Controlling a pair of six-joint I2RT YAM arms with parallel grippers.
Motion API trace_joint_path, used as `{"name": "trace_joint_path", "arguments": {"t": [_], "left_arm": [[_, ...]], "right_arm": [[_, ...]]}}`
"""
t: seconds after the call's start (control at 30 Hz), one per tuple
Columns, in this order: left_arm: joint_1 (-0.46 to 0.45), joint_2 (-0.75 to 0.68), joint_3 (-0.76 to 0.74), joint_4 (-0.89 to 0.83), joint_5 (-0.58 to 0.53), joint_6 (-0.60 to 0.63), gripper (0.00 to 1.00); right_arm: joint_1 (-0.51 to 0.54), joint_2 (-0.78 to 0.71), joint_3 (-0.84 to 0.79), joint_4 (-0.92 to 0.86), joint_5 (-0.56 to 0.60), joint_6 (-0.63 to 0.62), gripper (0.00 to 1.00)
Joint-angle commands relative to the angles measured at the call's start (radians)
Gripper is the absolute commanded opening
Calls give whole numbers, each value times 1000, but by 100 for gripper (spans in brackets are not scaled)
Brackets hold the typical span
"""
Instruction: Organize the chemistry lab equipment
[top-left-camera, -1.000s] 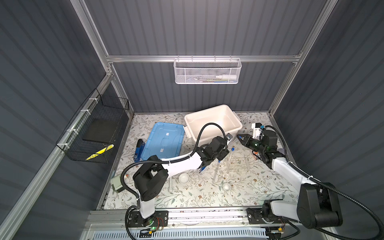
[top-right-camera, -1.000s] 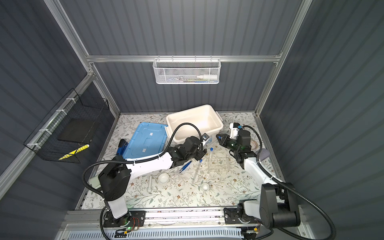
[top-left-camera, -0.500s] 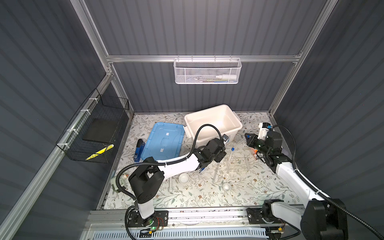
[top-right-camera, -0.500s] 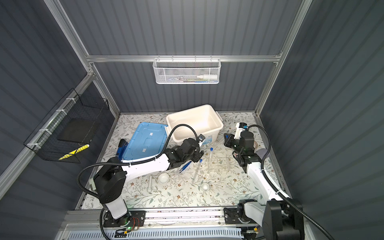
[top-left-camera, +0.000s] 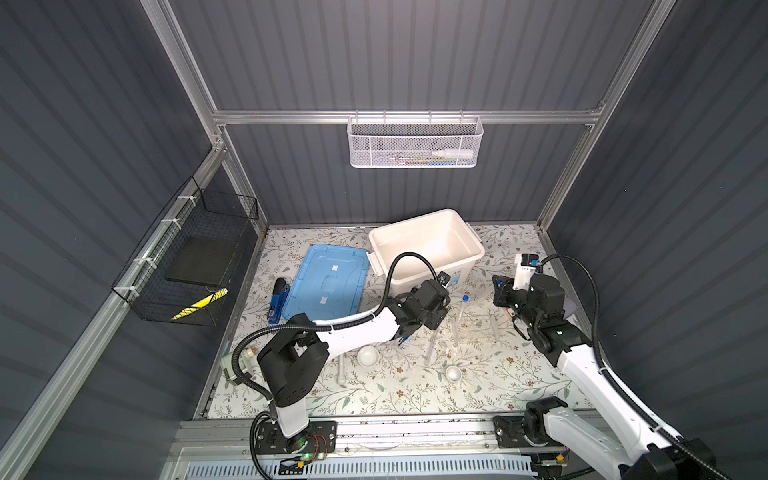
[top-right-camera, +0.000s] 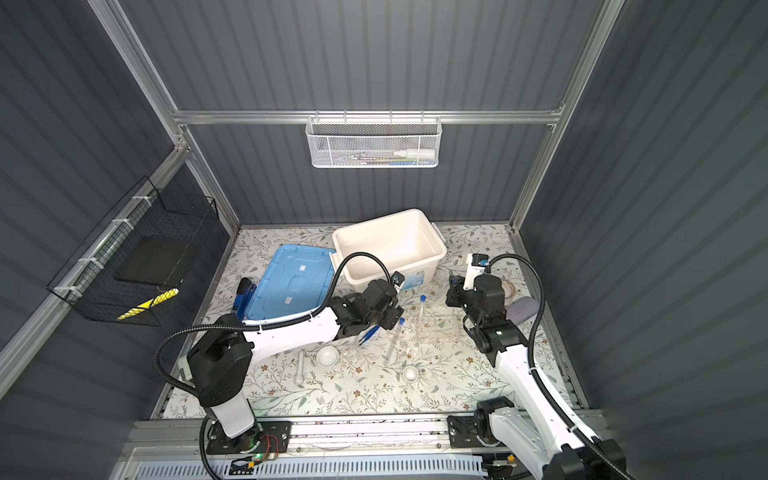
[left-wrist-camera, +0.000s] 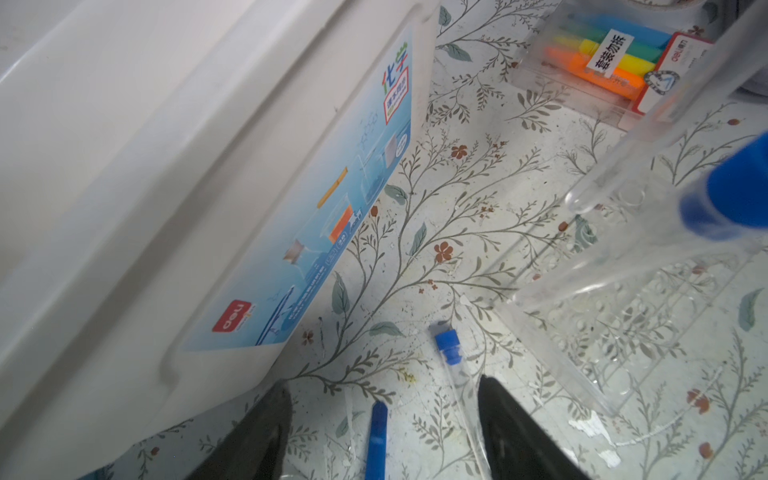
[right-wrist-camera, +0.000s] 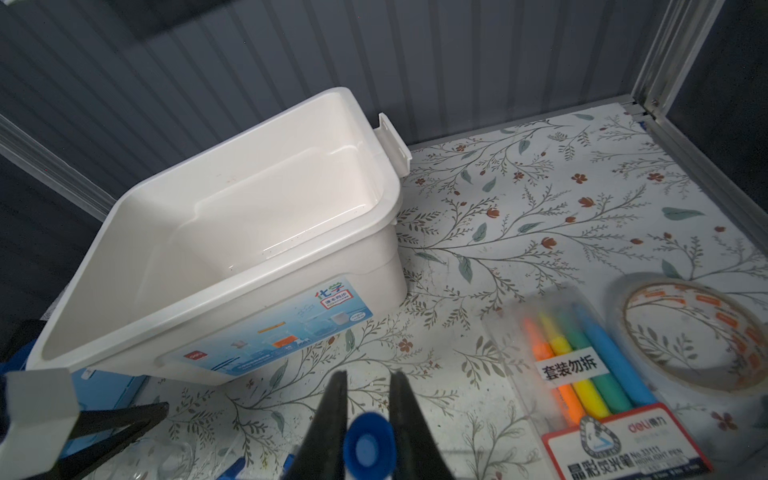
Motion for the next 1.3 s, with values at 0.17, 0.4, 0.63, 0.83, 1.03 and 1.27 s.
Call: {"name": "trace_joint_path", "arguments": {"t": [0.17, 0.4, 0.63, 0.83, 1.03, 1.27], "left_arm": [[-6, -6, -36, -37, 19, -58, 73], [-8, -11, -41, -41, 22, -63, 73], [-11, -10, -49, -44, 22, -70, 73], [-12, -9, -48, -48, 19, -67, 72], [-14, -7, -48, -51, 19, -67, 72], [-14, -8, -51, -51, 17, -69, 72]], "right_arm": [[116, -47, -44, -24, 149, -54, 18], [168, -43, -55, -35, 202, -74, 18], [193, -29, -55, -27, 232, -90, 18], [210, -17, -67, 3, 252, -96, 18], [220, 4, -74, 26, 256, -93, 17], [234, 12, -81, 46, 271, -116, 17]]}}
